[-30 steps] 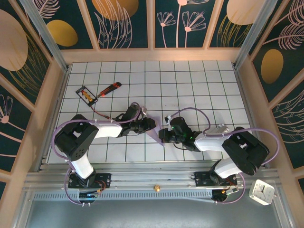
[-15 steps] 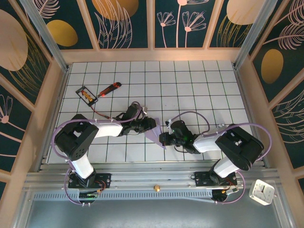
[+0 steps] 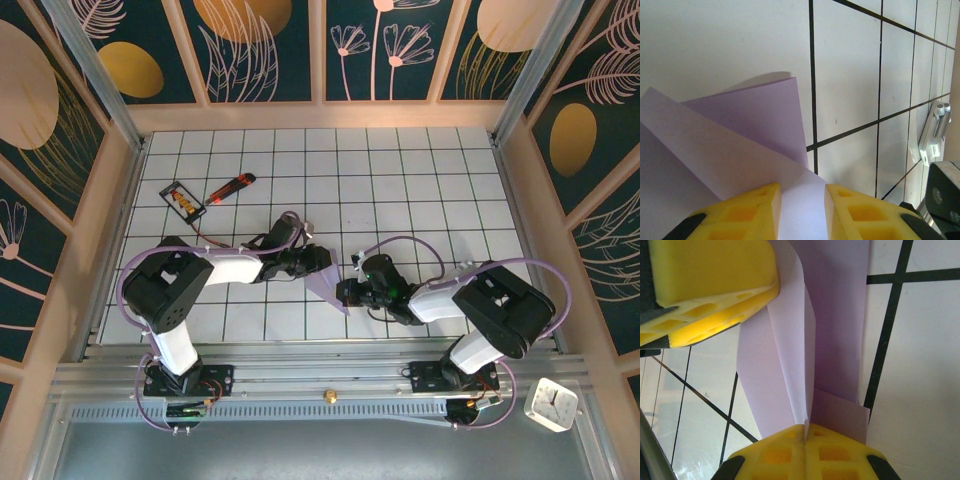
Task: Fold a paper plane with a square sheet of paper (pick it up from the middle)
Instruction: Fourth fold the wing at the center of the table.
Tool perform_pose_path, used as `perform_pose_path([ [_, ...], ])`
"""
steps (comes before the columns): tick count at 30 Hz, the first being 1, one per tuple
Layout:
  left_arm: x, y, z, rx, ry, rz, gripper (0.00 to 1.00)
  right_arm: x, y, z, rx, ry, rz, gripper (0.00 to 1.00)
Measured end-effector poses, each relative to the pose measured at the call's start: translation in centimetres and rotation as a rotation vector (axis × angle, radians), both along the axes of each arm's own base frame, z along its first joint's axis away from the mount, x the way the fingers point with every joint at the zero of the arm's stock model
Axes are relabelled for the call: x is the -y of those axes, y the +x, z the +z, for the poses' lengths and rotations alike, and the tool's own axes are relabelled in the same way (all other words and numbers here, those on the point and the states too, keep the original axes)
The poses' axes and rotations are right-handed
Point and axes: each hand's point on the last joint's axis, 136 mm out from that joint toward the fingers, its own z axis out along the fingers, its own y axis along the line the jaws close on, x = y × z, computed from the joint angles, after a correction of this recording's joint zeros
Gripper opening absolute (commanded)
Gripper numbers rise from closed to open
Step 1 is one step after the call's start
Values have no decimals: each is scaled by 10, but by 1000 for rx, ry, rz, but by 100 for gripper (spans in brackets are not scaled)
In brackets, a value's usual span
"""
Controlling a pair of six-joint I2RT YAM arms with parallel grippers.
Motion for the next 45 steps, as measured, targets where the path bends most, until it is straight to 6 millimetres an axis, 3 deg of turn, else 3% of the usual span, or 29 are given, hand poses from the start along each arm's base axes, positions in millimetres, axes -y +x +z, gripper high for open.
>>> perform_pose_path([
  [12, 1, -3, -13, -35, 11, -12, 29, 0, 0, 0, -1, 1, 1, 0],
  [30, 1, 2, -16, -35, -6, -12, 31, 0, 0, 0, -3, 2, 0, 1],
  [45, -1, 4, -21, -29, 41, -25, 20, 4, 2, 1, 2, -10, -15, 7],
])
